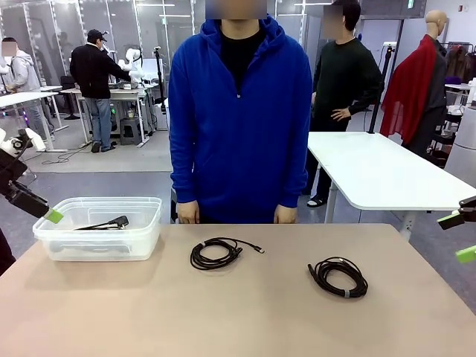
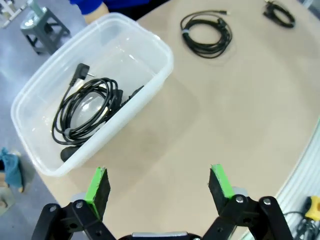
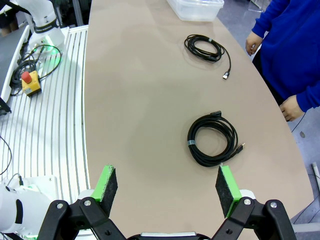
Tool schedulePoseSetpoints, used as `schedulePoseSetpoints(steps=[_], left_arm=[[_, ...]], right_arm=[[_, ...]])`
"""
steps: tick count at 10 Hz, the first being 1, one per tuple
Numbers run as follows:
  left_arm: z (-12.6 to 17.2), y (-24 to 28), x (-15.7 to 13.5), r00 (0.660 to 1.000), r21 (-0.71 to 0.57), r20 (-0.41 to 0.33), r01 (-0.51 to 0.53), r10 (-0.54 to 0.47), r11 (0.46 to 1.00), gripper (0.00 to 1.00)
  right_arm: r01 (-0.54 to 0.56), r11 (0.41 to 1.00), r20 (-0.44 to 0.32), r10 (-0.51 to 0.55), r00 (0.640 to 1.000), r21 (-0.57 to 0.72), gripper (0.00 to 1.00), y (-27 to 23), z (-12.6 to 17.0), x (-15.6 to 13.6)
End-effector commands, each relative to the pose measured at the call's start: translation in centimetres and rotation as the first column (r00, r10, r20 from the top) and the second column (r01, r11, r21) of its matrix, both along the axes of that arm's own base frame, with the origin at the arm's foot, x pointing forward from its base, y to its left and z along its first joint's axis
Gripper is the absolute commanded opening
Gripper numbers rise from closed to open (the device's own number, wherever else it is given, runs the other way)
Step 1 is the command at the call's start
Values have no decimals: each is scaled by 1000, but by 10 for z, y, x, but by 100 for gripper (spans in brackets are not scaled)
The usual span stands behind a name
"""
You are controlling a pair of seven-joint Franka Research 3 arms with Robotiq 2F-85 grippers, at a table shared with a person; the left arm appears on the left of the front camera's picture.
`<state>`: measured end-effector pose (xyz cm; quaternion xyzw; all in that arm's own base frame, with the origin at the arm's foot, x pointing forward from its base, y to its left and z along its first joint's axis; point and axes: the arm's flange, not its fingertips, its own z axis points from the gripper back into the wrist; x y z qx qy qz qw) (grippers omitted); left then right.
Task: Organize and store the cables.
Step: Place the USB Extension Cable into the Organizing box.
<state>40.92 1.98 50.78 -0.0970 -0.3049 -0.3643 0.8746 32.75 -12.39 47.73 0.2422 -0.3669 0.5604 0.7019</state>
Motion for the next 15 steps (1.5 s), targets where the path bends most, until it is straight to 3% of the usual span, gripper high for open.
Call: schedulePoseSetpoints(steps=[1,4,5,7,9,10,15], left_arm=[[-3,4,-20,999,13,12,38,-38,999,100],[10,11,-59,979,-12,27,203,-203,979,100],[15,23,-71,977,22,39,209,-210,978,100],[15,58,-88,964,-46,59,261,-258,964,100],[8,80,-93,917,17,108,384,-383,923,100],[6,90,-91,906,21,141,400,-399,916,100],[8,88,-84,899,-6,167,410,-404,912,100]], right_arm=[[-3,1000,4,3,1000,7,100,1,-1,0],[-3,1000,4,3,1000,7,100,1,-1,0],[-3,1000,4,3,1000,7,100,1,-1,0],[-3,1000,4,3,1000,7,100,1,-1,0],[-3,1000,4,3,1000,7,100,1,-1,0],[-3,1000,4,3,1000,7,100,1,-1,0],[-3,1000,4,3,1000,7,100,1,-1,0]])
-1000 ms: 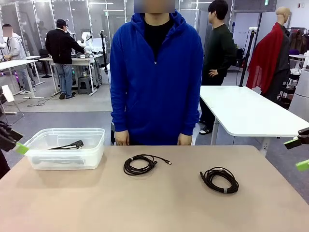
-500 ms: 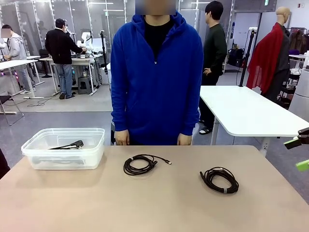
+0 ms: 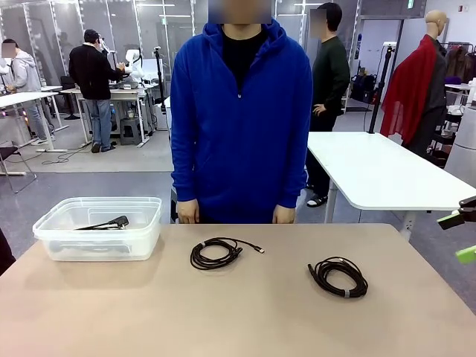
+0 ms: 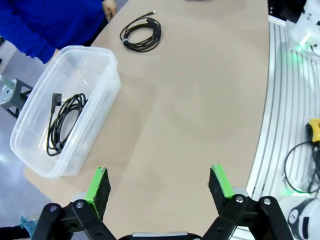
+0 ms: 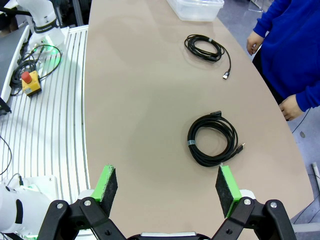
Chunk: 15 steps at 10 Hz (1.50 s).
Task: Organize and store the cables.
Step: Place the USB Extension Cable into the Organizing box.
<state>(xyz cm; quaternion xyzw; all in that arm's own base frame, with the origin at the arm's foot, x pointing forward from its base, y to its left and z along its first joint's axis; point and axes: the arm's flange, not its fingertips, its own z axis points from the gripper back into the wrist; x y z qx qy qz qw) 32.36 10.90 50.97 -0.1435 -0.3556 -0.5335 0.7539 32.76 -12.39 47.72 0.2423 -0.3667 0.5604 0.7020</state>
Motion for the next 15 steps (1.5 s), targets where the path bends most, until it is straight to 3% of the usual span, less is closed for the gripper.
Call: schedulePoseSetpoints(steps=[1,3,7,12,15], left_arm=[[10,-5,4,1000,2,-4,3,-3,1000,100],[17,-27,22,999,-3,-9,-40,40,999,100],[20,-115,56,997,109,-45,74,-70,991,100],[4,-229,84,999,233,-1,-33,35,972,100],[-4,-240,84,998,240,-26,-53,61,969,100]], right_arm=[[-3,1000,4,3,1000,7,100,1,-1,0],[-3,1000,4,3,1000,7,100,1,-1,0],[-3,1000,4,3,1000,7,100,1,-1,0],[-3,1000,4,3,1000,7,100,1,-1,0],[-3,1000,4,3,1000,7,100,1,-1,0]])
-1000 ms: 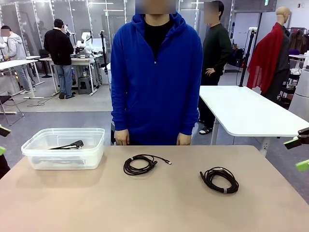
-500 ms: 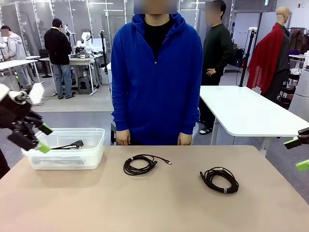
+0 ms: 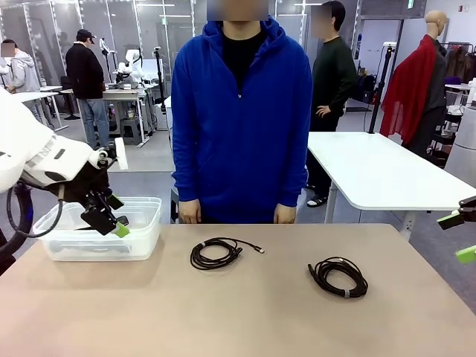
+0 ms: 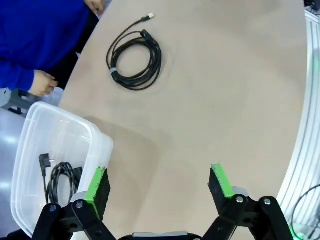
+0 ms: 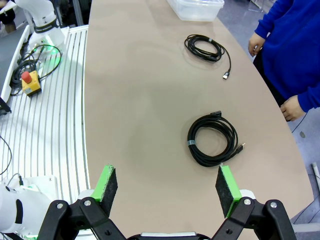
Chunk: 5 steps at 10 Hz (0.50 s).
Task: Organize and store the cables.
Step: Place the USB Extension Cable into the Organizing box.
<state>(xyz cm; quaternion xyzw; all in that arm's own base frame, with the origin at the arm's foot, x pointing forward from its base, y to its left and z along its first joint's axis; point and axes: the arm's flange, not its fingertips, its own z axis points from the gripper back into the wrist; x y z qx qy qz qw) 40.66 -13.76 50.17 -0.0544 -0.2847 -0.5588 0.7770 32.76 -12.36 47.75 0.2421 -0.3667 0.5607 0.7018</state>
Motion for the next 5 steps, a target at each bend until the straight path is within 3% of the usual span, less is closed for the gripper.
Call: schedulePoseSetpoints(steps=[1,5], left_arm=[[4,3,-2,1000,-9,10,17,-17,1000,100],[4,3,-2,1000,-9,10,17,-17,1000,100]], right_arm=[[-3,1000,4,2,1000,8,100,0,-1,0],[-3,1000,4,2,1000,8,100,0,-1,0]])
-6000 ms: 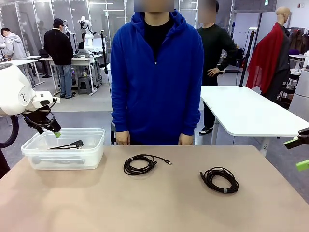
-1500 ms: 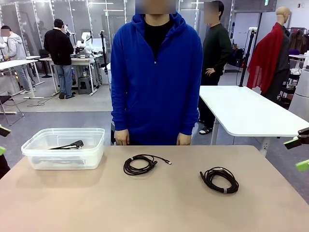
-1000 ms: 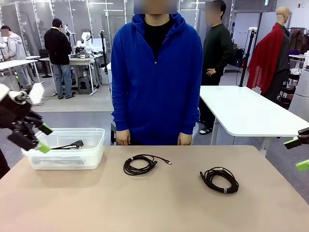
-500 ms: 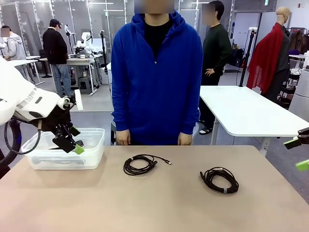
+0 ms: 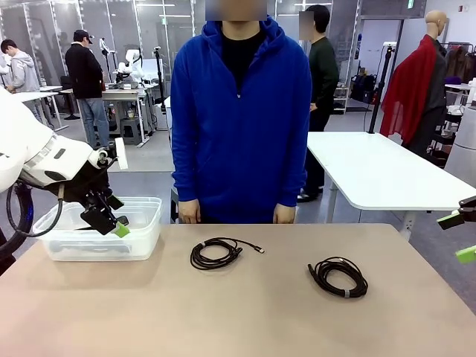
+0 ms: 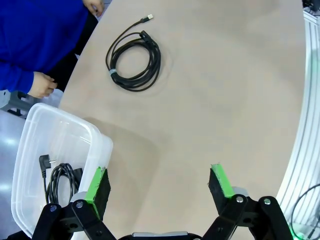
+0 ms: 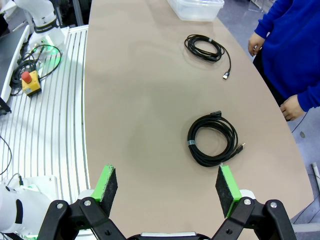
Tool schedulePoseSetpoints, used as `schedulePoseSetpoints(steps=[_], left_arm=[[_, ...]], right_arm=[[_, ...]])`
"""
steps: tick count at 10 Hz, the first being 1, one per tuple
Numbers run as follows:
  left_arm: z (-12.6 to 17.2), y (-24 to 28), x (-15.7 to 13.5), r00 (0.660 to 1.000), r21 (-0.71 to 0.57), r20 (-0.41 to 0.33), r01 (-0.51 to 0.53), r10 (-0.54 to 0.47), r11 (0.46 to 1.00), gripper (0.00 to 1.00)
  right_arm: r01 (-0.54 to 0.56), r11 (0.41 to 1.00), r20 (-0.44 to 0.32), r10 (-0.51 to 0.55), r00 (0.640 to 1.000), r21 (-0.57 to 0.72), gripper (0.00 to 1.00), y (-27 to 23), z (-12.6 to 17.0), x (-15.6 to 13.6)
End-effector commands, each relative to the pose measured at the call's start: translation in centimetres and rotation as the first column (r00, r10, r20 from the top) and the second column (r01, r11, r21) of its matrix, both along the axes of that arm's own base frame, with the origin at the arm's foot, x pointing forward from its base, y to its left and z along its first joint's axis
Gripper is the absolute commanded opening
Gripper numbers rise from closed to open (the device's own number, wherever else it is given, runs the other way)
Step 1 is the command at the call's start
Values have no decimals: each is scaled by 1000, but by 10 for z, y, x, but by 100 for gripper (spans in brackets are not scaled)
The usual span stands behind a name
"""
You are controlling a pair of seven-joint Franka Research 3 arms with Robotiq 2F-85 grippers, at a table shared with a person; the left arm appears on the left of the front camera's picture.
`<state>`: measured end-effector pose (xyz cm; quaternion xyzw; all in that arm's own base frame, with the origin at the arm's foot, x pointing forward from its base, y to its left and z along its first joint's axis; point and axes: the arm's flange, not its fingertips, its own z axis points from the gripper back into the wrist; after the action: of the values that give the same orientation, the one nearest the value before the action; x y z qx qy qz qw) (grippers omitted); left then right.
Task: Organize and store the cables.
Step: Place the USB Extension Cable into the Organizing box.
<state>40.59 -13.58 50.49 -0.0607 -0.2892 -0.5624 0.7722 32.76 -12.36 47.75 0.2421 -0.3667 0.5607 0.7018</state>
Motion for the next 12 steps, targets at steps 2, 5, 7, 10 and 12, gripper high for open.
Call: schedulePoseSetpoints(steps=[2,5,7,10,12], left_arm=[[0,0,0,1000,0,0,0,0,1000,100],[-15,-65,46,998,142,-60,-13,22,990,100],[-21,-95,72,992,190,-112,-35,57,981,100],[-24,-119,106,981,213,-169,-56,93,975,100],[-24,-134,118,975,217,-193,-66,109,974,100]], right_arm=[[-3,1000,4,2,1000,8,100,0,-1,0],[-3,1000,4,2,1000,8,100,0,-1,0],[-3,1000,4,2,1000,8,100,0,-1,0],[-3,1000,4,2,1000,8,100,0,-1,0],[-3,1000,4,2,1000,8,100,0,-1,0]])
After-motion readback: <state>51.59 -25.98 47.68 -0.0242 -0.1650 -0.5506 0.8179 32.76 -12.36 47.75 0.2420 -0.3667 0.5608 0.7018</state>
